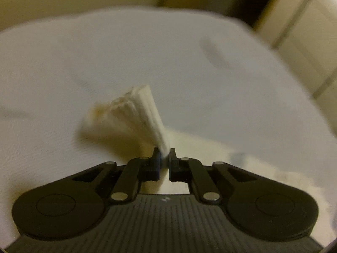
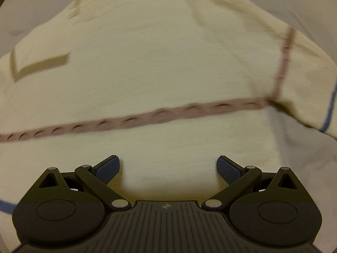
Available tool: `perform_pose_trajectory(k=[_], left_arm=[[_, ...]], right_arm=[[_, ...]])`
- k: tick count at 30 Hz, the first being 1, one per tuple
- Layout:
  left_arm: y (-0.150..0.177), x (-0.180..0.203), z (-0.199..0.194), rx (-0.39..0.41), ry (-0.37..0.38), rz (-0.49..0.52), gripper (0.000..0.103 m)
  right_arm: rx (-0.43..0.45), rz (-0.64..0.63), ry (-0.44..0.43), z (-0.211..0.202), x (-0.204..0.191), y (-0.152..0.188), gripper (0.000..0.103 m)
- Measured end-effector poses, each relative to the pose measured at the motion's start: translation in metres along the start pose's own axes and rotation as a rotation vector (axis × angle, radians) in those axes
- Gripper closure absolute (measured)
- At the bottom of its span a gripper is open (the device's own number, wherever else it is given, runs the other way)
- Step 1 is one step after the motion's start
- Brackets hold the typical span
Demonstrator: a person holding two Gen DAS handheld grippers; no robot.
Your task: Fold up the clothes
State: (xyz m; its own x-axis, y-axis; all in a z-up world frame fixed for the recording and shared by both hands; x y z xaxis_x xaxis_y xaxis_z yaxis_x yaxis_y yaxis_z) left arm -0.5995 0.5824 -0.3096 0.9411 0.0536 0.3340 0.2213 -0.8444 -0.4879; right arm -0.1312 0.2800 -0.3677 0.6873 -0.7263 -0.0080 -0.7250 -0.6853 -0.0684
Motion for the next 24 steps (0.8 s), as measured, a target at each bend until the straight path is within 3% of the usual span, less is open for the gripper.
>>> perform_pose_trajectory(k=[5, 8, 10, 11, 14, 17, 19, 20, 21, 24], left_arm=[[0.022, 0.135, -0.063, 0.043, 0.373, 0.222, 0.099], [0.071, 0.217, -0.074, -0.082, 0.607, 0.35, 0.094], [0.109, 0.255, -0.072, -0.179, 0.691, 0.409, 0.084], [0.131, 0.267, -0.068, -0.233, 0.696, 0.426, 0.078], [0.18, 0.274, -0.049, -0.374, 0.627, 0.429, 0.076], [0.196, 0.242, -0.039, -0.43, 0.498, 0.376, 0.076], [0.194, 0.221, -0.035, -0.436, 0.41, 0.361, 0.076], [0.189, 0.212, -0.034, -0.426, 0.369, 0.362, 0.076], [0.184, 0.205, -0.033, -0.416, 0.336, 0.36, 0.076], [0.161, 0.188, -0.028, -0.386, 0.282, 0.341, 0.076]], right_arm=[[0.027, 0.057, -0.008, -0.009, 0.041, 0.001, 0.002], [0.046, 0.075, -0.019, -0.015, 0.062, 0.001, 0.002], [0.051, 0.087, -0.022, -0.017, 0.073, 0.0, 0.002], [0.053, 0.094, -0.025, -0.018, 0.079, -0.002, 0.002], [0.067, 0.11, -0.047, -0.019, 0.098, -0.005, 0.002], [0.093, 0.147, -0.148, -0.021, 0.11, -0.006, 0.003], [0.109, 0.165, -0.284, -0.022, 0.107, -0.009, 0.018], [0.105, 0.176, -0.364, -0.02, 0.105, -0.012, 0.034], [0.091, 0.198, -0.444, -0.015, 0.103, -0.014, 0.043], [0.053, 0.278, -0.638, 0.003, 0.094, -0.023, 0.061]])
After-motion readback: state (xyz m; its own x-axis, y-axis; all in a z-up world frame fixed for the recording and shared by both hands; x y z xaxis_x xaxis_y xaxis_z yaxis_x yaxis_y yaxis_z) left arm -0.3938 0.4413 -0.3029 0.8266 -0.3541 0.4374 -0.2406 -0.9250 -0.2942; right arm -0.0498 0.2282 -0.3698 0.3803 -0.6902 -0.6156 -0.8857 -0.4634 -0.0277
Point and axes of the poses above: each gripper's, at about its wrist camera, not at the fingertips, and z roughly the way its jaws point, x to its right, y to its underside, the point moved 1 cm from there along z, roughly the way its jaws point, and after that the axes turned 8 degrees about -x, right-handed, at the moved point
